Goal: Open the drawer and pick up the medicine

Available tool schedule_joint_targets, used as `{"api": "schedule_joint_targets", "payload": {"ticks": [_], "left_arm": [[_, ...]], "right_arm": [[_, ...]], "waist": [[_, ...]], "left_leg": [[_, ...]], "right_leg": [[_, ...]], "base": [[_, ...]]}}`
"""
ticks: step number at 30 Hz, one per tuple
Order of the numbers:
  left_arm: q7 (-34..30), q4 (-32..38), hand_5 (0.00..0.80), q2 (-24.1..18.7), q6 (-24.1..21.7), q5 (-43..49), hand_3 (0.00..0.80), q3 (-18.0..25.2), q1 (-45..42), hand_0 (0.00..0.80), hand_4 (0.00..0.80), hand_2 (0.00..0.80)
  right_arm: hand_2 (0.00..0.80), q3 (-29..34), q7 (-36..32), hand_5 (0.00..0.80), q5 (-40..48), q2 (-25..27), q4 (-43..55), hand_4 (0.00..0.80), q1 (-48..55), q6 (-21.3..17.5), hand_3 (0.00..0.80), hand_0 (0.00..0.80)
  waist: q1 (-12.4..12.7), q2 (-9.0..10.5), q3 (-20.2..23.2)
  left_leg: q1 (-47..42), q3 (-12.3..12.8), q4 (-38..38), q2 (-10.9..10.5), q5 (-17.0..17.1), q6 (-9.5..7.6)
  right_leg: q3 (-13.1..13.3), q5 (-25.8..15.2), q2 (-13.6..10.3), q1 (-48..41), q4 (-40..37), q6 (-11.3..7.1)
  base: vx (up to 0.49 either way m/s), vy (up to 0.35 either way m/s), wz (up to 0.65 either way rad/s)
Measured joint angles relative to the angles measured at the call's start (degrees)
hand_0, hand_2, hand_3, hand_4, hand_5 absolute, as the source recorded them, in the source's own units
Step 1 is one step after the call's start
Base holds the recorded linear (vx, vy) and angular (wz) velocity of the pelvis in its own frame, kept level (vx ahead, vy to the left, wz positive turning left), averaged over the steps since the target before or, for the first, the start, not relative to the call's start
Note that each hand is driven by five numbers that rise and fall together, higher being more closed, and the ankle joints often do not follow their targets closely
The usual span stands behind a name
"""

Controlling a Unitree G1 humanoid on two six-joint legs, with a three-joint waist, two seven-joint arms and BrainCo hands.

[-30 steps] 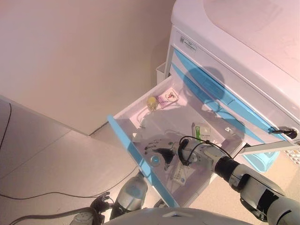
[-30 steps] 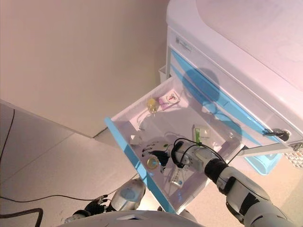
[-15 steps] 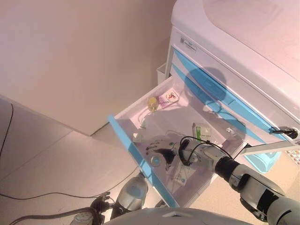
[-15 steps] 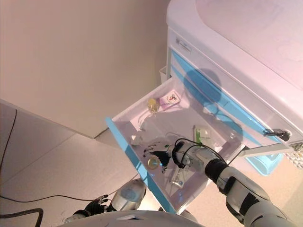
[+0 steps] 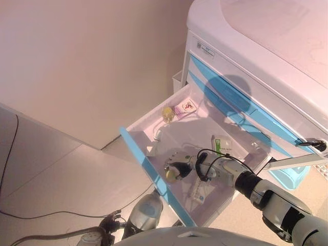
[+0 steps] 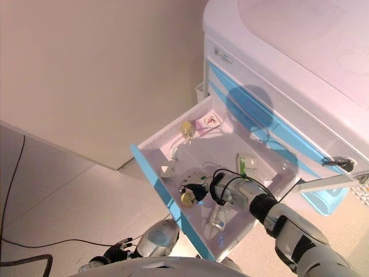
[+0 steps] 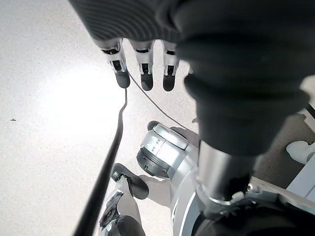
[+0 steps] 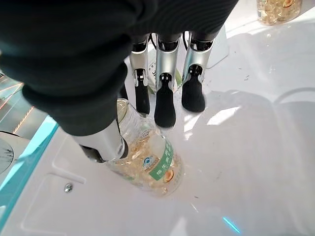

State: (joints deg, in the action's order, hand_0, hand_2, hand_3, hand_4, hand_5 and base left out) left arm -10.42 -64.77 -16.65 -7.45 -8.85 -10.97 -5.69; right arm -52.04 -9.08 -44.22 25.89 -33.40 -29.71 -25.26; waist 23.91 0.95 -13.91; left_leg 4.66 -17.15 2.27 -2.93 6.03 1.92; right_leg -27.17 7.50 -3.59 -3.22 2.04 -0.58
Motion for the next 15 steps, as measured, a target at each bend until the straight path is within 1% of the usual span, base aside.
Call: {"api": "schedule_joint_targets", "payload": {"ticks": [6,7,8,9,10,11,15], "left_arm": [[0.01,0.0,0.0,0.0,-0.02,0.01,0.0,0.0,0.0,0.0,0.0,0.0],[0.01,0.0,0.0,0.0,-0.02,0.01,0.0,0.0,0.0,0.0,0.0,0.0],[0.01,-0.01,0.0,0.0,-0.02,0.01,0.0,0.0,0.0,0.0,0.0,0.0],[0.02,-0.01,0.0,0.0,-0.03,0.01,0.0,0.0,0.0,0.0,0.0,0.0],[0.02,-0.01,0.0,0.0,-0.03,0.01,0.0,0.0,0.0,0.0,0.0,0.0],[0.02,-0.01,0.0,0.0,-0.04,0.01,0.0,0.0,0.0,0.0,0.0,0.0],[0.02,0.0,0.0,0.0,-0.04,0.01,0.0,0.0,0.0,0.0,0.0,0.0]], "right_arm": [[0.8,-0.02,0.18,0.8,-0.23,-0.04,0.0,0.8,0.0,0.05,0.8,0.8],[0.772,-0.02,0.19,0.772,-0.24,-0.04,-0.01,0.772,0.0,0.06,0.772,0.772],[0.681,-0.02,0.21,0.681,-0.24,-0.04,-0.04,0.681,0.0,0.06,0.681,0.681],[0.436,-0.02,0.24,0.436,-0.24,-0.05,-0.07,0.436,0.0,0.06,0.436,0.436],[0.063,-0.02,0.3,0.063,-0.24,-0.05,-0.13,0.063,0.0,0.06,0.063,0.063],[0.0,-0.02,0.31,0.0,-0.27,-0.06,-0.29,0.0,0.0,0.11,0.0,0.0],[0.0,-0.15,0.3,0.0,-0.41,-0.05,-0.56,0.0,0.0,0.2,0.0,0.0]], "waist": [[0.0,0.03,0.01],[0.01,0.03,0.01],[0.01,0.04,0.01],[0.01,0.04,0.02],[0.0,0.05,0.02],[0.01,0.06,0.02],[0.0,0.12,0.01]], "left_leg": [[-0.05,-0.03,-0.01,0.0,0.0,0.0],[-0.06,-0.03,-0.01,0.0,0.0,0.0],[-0.07,-0.04,-0.01,0.0,0.0,0.0],[-0.09,-0.04,-0.01,0.01,0.0,0.0],[-0.1,-0.04,-0.01,0.02,0.0,0.0],[-0.1,-0.03,-0.01,0.01,0.0,-0.01],[-0.13,-0.03,-0.01,0.01,0.01,-0.01]], "right_leg": [[-0.03,0.0,0.03,-0.07,0.0,0.0],[-0.04,0.0,0.03,-0.09,0.0,0.0],[-0.04,0.0,0.03,-0.09,0.0,0.0],[-0.04,0.0,0.04,-0.1,0.0,0.0],[-0.04,0.0,0.04,-0.11,0.0,0.0],[-0.04,0.0,0.04,-0.12,0.0,0.0],[-0.03,0.0,0.05,-0.14,0.0,0.0]], "base": [[0.0,0.0,0.0],[0.0,0.0,0.0],[0.0,0.0,0.0],[0.0,0.0,0.0],[0.0,0.0,0.0],[0.0,0.0,0.0],[0.0,0.0,0.0]]}}
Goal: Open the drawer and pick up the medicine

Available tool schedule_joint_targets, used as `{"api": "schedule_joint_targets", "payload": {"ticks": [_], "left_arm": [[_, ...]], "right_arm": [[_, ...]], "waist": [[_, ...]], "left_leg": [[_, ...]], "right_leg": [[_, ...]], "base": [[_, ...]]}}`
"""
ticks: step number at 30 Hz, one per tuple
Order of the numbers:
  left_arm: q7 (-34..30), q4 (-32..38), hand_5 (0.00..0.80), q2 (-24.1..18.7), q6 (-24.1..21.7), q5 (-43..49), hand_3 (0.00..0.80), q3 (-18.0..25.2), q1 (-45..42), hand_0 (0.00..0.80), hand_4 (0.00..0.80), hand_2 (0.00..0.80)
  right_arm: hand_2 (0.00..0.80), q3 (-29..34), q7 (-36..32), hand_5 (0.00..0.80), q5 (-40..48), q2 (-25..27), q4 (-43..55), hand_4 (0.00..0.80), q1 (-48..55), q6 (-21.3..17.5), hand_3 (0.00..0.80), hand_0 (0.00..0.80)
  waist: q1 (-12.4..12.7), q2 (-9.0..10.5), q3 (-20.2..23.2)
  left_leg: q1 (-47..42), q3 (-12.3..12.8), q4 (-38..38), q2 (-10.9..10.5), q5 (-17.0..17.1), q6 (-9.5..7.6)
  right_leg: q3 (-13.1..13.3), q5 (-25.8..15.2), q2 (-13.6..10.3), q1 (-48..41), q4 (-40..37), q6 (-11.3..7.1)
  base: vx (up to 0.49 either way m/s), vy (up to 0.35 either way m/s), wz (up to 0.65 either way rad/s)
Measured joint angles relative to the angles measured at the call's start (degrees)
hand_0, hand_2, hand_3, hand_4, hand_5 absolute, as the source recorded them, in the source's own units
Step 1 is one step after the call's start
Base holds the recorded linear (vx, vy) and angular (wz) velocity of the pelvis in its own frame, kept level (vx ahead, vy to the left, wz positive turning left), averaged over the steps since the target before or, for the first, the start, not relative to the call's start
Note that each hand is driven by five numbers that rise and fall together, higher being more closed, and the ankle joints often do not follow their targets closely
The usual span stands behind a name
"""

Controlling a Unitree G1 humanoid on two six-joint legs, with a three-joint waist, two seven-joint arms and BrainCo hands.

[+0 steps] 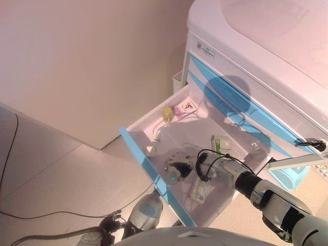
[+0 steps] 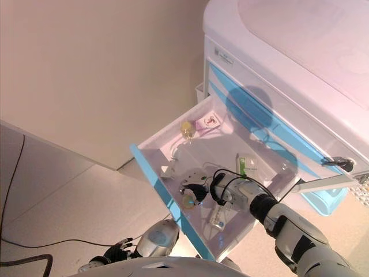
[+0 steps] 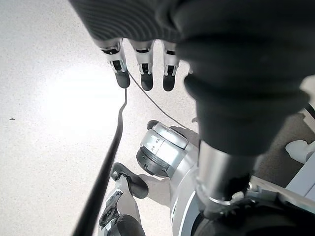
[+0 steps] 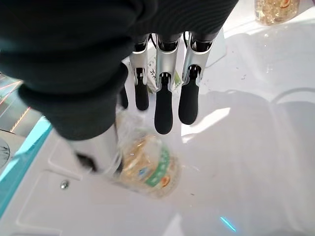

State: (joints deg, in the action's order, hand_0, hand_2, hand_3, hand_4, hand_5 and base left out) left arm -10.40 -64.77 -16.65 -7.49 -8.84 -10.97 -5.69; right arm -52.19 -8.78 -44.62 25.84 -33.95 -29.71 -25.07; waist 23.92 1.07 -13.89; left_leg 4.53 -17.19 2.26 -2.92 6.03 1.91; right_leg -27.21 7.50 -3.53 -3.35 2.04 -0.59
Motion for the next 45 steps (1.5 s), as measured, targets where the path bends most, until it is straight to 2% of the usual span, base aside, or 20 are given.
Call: {"api": "schedule_joint_targets", "payload": {"ticks": [3,4,5,24,43,45], "left_arm": [[0.0,0.0,0.0,0.0,0.0,0.0,0.0,0.0,0.0,0.0,0.0,0.0],[0.0,0.0,0.0,0.0,0.0,0.0,0.0,0.0,0.0,0.0,0.0,0.0],[0.01,-0.01,0.0,0.0,0.0,0.0,0.0,0.0,0.0,0.0,0.0,0.0],[0.03,-0.01,0.0,-0.01,0.01,0.01,0.0,0.0,0.0,0.0,0.0,0.0],[0.07,0.0,0.0,-0.08,0.01,0.01,0.0,0.0,0.01,0.0,0.0,0.0],[0.09,0.0,0.0,-0.08,0.01,0.01,0.0,0.0,0.01,0.0,0.0,0.0]], "right_arm": [[0.0,0.0,-0.05,0.0,0.0,0.0,0.0,0.0,0.0,0.0,0.0,0.0],[0.041,0.0,-0.07,0.041,0.0,0.0,0.0,0.041,0.0,0.0,0.041,0.041],[0.0,-0.01,-0.07,0.0,0.0,0.0,0.0,0.0,0.0,0.0,0.0,0.0],[0.0,-0.35,-0.05,0.0,-0.07,-0.17,-0.03,0.0,0.05,-0.15,0.0,0.0],[0.0,-0.48,-0.57,0.0,0.14,-1.46,-0.89,0.0,0.07,-0.31,0.0,0.0],[0.383,-0.49,-0.64,0.383,0.15,-1.61,-0.9,0.383,0.07,-0.48,0.383,0.383]], "waist": [[0.0,0.09,0.0],[-0.01,0.16,0.0],[-0.01,0.24,0.03],[0.04,1.44,0.26],[1.1,2.33,-0.14],[1.12,2.38,-0.17]], "left_leg": [[-0.04,0.0,0.0,0.0,0.0,0.0],[-0.07,0.0,0.0,0.01,0.0,0.0],[-0.07,0.0,0.0,0.01,0.0,0.0],[-0.08,0.0,0.01,0.0,0.0,0.0],[0.07,0.0,0.03,-0.03,0.0,0.0],[0.12,0.0,0.04,-0.03,0.0,0.01]], "right_leg": [[0.0,0.0,0.01,-0.04,0.0,0.0],[0.0,0.0,0.01,-0.06,0.0,0.0],[0.0,0.0,0.01,-0.07,0.0,0.0],[0.0,0.0,0.04,-0.07,-0.01,0.0],[0.0,0.0,0.04,0.1,-0.07,-0.01],[0.0,0.0,0.02,0.14,-0.07,-0.01]], "base": [[0.0,0.0,0.0],[0.0,0.0,0.0],[0.0,0.0,0.0],[0.0,0.0,0.0],[0.0,0.0,0.0],[0.0,0.0,0.0]]}}
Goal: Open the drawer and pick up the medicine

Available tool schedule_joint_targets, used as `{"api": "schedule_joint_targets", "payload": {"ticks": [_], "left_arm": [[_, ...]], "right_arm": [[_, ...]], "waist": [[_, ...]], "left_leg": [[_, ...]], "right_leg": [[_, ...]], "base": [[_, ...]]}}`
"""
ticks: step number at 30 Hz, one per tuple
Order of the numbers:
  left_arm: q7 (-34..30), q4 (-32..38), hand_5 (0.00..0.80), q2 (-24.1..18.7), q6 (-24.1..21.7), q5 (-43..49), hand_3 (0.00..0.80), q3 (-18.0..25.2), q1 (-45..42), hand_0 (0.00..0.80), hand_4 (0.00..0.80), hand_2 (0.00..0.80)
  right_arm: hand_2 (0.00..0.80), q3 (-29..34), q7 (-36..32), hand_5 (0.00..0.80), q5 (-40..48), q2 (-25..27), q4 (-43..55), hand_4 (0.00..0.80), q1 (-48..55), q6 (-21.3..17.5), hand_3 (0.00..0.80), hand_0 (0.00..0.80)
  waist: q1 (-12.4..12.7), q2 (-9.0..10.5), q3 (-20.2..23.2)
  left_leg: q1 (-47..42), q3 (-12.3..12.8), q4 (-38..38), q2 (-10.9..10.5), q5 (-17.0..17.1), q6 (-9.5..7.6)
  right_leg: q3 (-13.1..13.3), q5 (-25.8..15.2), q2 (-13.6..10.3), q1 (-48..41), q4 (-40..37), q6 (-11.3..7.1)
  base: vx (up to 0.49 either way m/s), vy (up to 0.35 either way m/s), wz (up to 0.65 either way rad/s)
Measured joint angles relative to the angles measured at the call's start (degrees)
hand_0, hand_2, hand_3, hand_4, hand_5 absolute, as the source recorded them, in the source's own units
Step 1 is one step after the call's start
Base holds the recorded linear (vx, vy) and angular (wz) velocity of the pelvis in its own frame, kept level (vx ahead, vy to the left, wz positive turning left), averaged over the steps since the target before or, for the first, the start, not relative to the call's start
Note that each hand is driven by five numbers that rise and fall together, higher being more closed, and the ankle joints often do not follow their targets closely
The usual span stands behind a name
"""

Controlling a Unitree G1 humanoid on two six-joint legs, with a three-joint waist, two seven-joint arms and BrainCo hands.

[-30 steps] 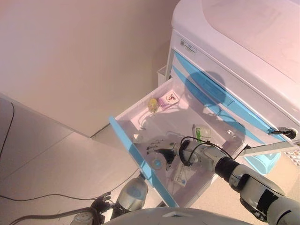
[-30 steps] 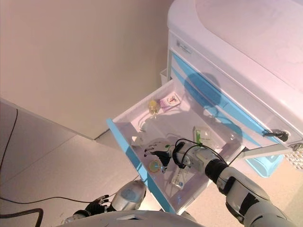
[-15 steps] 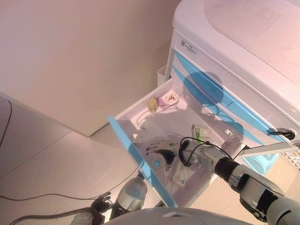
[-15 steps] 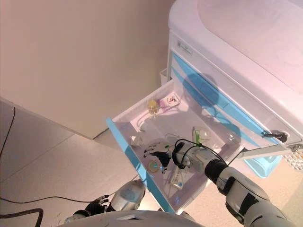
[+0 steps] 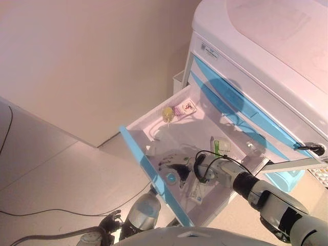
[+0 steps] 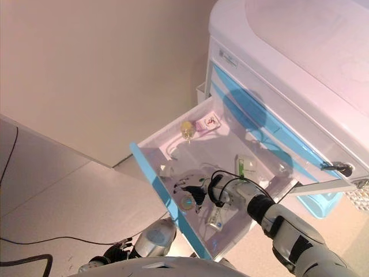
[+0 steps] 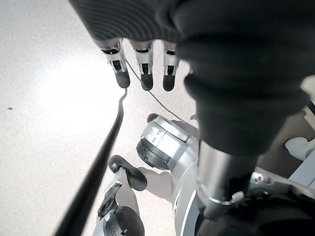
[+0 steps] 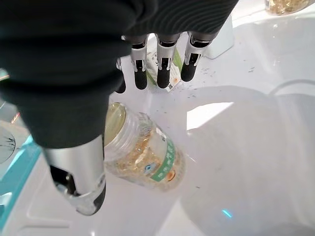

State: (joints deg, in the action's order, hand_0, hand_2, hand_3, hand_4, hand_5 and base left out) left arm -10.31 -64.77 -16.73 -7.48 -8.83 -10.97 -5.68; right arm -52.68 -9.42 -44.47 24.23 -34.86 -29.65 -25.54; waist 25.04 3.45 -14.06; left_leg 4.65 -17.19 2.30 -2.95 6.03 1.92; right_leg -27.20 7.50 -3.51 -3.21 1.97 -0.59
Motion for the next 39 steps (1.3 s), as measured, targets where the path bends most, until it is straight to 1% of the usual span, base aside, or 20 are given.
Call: {"api": "schedule_joint_targets", "payload": {"ticks": [1,3,5,7,9,10,11,13,15,26,34,36,39], "left_arm": [[0.05,0.0,0.0,-0.02,0.0,0.0,0.0,0.0,0.0,0.0,0.0,0.0],[0.24,0.01,0.0,-0.03,0.0,0.0,0.0,0.0,0.0,0.0,0.0,0.0],[0.25,-0.01,0.0,-0.05,0.0,0.0,0.0,0.0,0.0,0.0,0.0,0.0],[0.25,0.0,0.0,-0.05,0.0,0.0,0.0,0.0,0.0,0.0,0.0,0.0],[0.25,0.0,0.0,-0.06,0.0,0.0,0.0,0.0,0.0,0.0,0.0,0.0],[0.25,0.0,0.0,-0.06,0.0,0.0,0.0,0.0,0.0,0.0,0.0,0.0],[0.25,0.0,0.0,-0.06,0.0,0.0,0.0,0.0,0.0,0.0,0.0,0.0],[0.25,0.01,0.0,-0.06,0.0,0.0,0.0,0.0,0.0,0.0,0.0,0.0],[0.25,0.01,0.0,-0.06,0.0,0.0,0.0,0.0,0.0,0.0,0.0,0.0],[0.28,0.0,0.0,-0.06,0.0,0.06,0.0,0.0,0.0,0.0,0.0,0.0],[1.01,0.04,0.0,-0.06,0.1,0.53,0.0,0.0,0.05,0.0,0.0,0.0],[1.06,0.06,0.0,-0.06,0.17,0.56,0.0,0.01,0.05,0.0,0.0,0.0],[1.19,0.54,0.0,-0.05,0.45,0.57,0.0,0.01,0.05,0.0,0.0,0.0]], "right_arm": [[0.439,0.0,-0.02,0.439,0.01,-0.07,0.0,0.439,0.0,-0.14,0.439,0.439],[0.584,0.0,-0.18,0.584,0.03,-0.23,-0.01,0.584,0.0,-0.42,0.584,0.584],[0.7,0.01,-0.35,0.7,0.09,-0.36,0.0,0.7,-0.01,-0.79,0.7,0.7],[0.728,0.01,-0.4,0.728,0.04,-0.52,-0.06,0.728,-0.01,-0.75,0.728,0.728],[0.737,0.01,-0.43,0.737,0.04,-0.34,-0.62,0.737,-0.04,-0.72,0.737,0.737],[0.778,0.01,-0.45,0.778,0.04,-0.25,-0.85,0.778,-0.04,-0.7,0.778,0.778],[0.794,0.01,-0.49,0.794,0.04,-0.15,-0.87,0.794,-0.04,-0.69,0.794,0.794],[0.784,0.01,-0.53,0.784,0.04,-0.02,-0.87,0.784,-0.04,-0.69,0.784,0.784],[0.8,0.01,-0.53,0.8,0.04,-0.02,-0.87,0.8,-0.04,-0.69,0.8,0.8],[0.8,0.02,0.0,0.8,0.03,-0.04,-0.87,0.8,-0.02,-0.46,0.8,0.8],[0.8,0.27,2.63,0.8,0.3,0.69,0.04,0.8,-0.01,1.97,0.8,0.8],[0.8,0.62,3.41,0.8,0.64,2.07,2.2,0.8,-0.01,2.96,0.8,0.8],[0.8,2.84,4.22,0.8,1.43,4.54,6.84,0.8,-0.01,4.35,0.8,0.8]], "waist": [[0.01,0.0,0.0],[0.0,0.0,0.0],[0.0,-0.01,-0.01],[0.0,-0.03,-0.02],[0.01,-0.03,-0.02],[0.0,-0.04,-0.03],[0.0,-0.05,-0.03],[0.0,-0.06,-0.03],[0.0,-0.07,-0.04],[-0.01,-0.1,-0.06],[-0.22,-0.07,-0.04],[-0.51,-0.05,-0.03],[-1.33,0.09,0.02]], "left_leg": [[0.0,0.0,0.0,0.0,0.0,0.0],[0.0,0.0,0.0,-0.01,0.0,0.0],[0.01,0.01,0.01,-0.01,0.0,0.0],[0.02,0.0,0.01,-0.01,0.0,0.01],[0.03,0.0,0.03,-0.01,0.0,0.01],[0.04,0.01,0.03,-0.01,0.0,0.01],[0.05,0.01,0.04,-0.02,-0.01,0.01],[0.05,0.01,0.07,-0.02,-0.01,0.01],[0.05,0.01,0.09,-0.02,-0.01,0.01],[0.05,0.01,0.11,-0.02,-0.01,0.01],[-0.02,0.19,0.11,0.04,-0.01,0.01],[-0.12,0.28,0.12,0.06,-0.01,0.01],[-0.44,0.56,0.15,0.09,-0.01,0.01]], "right_leg": [[0.0,0.0,-0.01,0.0,0.0,0.0],[0.0,0.0,-0.01,0.01,0.0,0.0],[0.0,0.0,0.0,0.01,-0.02,0.0],[0.0,0.0,0.0,0.02,-0.03,0.0],[0.0,0.0,-0.01,0.03,-0.04,0.0],[0.0,0.0,-0.01,0.04,-0.05,0.0],[0.0,0.0,-0.01,0.06,-0.05,0.0],[0.0,0.0,0.01,0.06,-0.09,0.0],[0.0,0.0,0.01,0.05,-0.12,0.0],[0.0,0.0,0.01,0.04,-0.19,0.0],[0.16,-0.01,0.01,0.04,-0.19,0.0],[0.24,-0.01,0.01,-0.02,-0.21,0.0],[0.62,-0.03,0.0,-0.11,-0.07,-0.01]], "base": [[0.0,0.0,0.0],[0.0,0.0,0.0],[0.0,0.0,0.0],[0.0,0.0,0.0],[0.0,0.0,0.0],[0.0,0.0,0.0],[0.0,0.0,0.0],[0.0,0.0,0.0],[0.0,0.0,0.0],[0.0,0.0,0.0],[0.0,0.0,0.0],[0.008,-0.007,-0.02],[0.017,-0.004,-0.07]]}}
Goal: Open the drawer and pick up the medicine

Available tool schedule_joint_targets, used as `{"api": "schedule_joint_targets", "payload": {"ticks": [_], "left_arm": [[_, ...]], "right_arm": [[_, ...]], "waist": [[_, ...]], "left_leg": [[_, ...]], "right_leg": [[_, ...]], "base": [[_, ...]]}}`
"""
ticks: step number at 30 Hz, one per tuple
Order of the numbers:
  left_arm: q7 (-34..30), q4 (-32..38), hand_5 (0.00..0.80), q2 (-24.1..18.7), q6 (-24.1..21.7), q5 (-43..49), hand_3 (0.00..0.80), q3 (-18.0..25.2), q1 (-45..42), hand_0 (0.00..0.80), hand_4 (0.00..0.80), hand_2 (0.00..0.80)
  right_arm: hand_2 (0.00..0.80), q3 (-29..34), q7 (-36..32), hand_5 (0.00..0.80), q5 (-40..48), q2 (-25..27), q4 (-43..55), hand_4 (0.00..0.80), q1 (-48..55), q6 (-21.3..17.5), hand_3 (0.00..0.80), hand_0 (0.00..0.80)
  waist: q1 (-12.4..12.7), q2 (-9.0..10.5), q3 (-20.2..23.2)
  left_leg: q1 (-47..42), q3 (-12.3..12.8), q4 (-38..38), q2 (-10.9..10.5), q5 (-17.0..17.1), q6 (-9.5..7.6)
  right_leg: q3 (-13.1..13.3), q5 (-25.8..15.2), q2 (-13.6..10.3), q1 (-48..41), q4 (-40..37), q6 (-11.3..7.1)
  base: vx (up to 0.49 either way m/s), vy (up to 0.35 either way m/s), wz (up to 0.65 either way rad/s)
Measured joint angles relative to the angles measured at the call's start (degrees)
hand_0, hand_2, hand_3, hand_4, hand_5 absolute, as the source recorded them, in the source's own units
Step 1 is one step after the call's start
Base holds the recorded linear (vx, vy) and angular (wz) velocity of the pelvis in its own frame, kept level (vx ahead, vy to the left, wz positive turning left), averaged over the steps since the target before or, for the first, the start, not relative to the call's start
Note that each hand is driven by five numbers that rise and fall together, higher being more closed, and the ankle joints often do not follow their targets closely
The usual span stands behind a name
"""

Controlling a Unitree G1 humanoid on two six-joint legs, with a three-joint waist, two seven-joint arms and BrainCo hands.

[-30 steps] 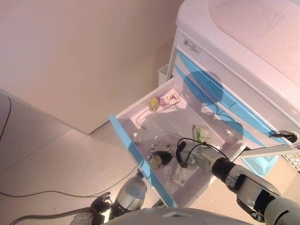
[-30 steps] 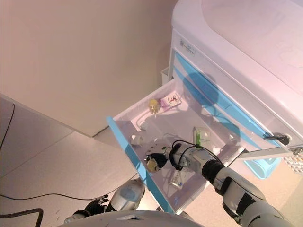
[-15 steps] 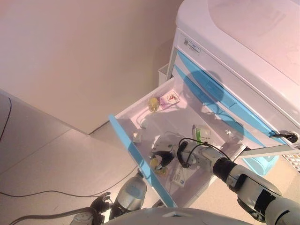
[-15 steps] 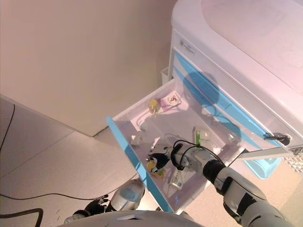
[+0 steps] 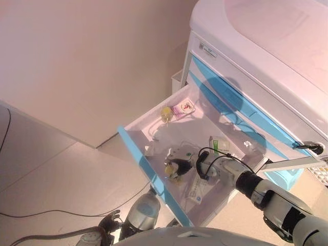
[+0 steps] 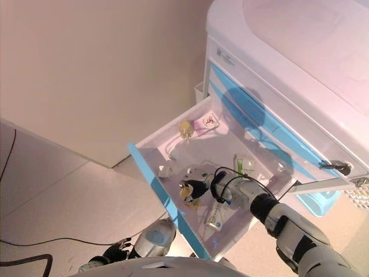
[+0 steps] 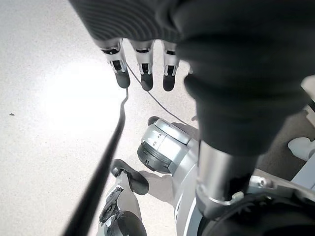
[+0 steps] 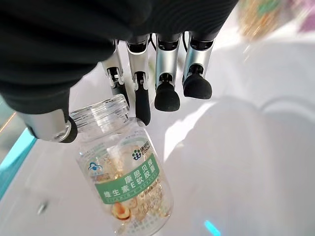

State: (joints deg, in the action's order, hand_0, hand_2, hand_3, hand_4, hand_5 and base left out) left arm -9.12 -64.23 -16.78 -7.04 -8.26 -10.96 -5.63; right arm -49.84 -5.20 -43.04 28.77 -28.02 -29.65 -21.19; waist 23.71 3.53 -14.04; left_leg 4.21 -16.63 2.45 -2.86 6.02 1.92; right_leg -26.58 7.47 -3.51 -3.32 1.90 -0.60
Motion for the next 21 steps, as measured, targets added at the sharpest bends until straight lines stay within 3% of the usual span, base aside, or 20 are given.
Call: {"api": "schedule_joint_targets", "payload": {"ticks": [9,15,19,21], "left_arm": [[1.09,-0.08,0.0,-0.83,1.88,0.3,0.0,0.71,-0.51,0.0,0.0,0.0],[1.15,-1.2,0.0,-1.06,2.8,1.47,0.0,1.79,-1.44,0.0,0.0,0.0],[1.15,-6.36,0.0,-0.86,2.8,1.44,0.0,2.22,0.11,0.0,0.0,0.0],[1.82,-6.26,0.0,-0.71,3.13,1.37,0.0,2.18,0.35,0.0,0.0,0.0]], "right_arm": [[0.8,10.82,-4.54,0.8,6.91,8.38,20.31,0.8,0.28,3.0,0.8,0.8],[0.8,19.81,-16.11,0.8,21.04,14.23,32.89,0.8,0.13,6.62,0.8,0.8],[0.8,22.37,-21.13,0.8,29.54,16.53,34.22,0.8,-2.87,6.85,0.8,0.8],[0.8,23.01,-22.81,0.8,34.01,20.17,35.85,0.8,-5.74,7.43,0.8,0.8]], "waist": [[-4.24,1.81,1.15],[-7.05,2.51,2.83],[-9.72,2.62,4.67],[-10.55,2.63,5.3]], "left_leg": [[-3.2,3.33,1.31,0.85,0.0,-0.02],[-4.84,5.95,2.02,0.89,-0.01,-0.03],[-5.9,8.5,2.19,1.39,-0.32,-0.45],[-6.54,9.76,2.27,1.72,-0.33,-0.48]], "right_leg": [[3.27,-0.93,0.26,-1.69,-0.82,-0.22],[5.81,-1.63,0.2,-2.16,-1.14,-0.39],[7.83,-1.9,0.34,-2.25,-0.98,-0.31],[9.1,-2.26,0.45,-2.36,-0.99,-0.27]], "base": [[0.018,0.007,-0.19],[0.001,0.009,-0.22],[0.021,-0.015,-0.26],[0.019,0.008,-0.27]]}}
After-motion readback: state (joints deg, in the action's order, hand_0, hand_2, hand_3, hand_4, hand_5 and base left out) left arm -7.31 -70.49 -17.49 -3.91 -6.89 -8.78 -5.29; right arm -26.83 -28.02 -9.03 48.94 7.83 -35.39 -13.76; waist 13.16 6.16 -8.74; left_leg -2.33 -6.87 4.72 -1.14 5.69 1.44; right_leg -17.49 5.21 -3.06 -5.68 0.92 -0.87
